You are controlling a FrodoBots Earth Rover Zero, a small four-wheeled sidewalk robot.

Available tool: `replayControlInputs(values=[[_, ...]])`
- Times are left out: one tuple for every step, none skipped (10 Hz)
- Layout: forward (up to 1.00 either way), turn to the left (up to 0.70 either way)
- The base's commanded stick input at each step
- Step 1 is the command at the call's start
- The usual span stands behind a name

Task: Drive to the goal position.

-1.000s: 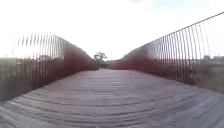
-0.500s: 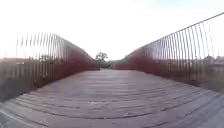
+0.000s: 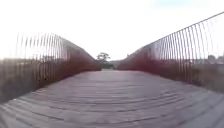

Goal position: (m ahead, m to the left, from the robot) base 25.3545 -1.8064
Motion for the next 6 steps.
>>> replayControlInputs(values=[[0.70,0.00],[0.70,0.00],[0.70,0.00],[0.70,0.00],[0.70,0.00],[0.70,0.00]])
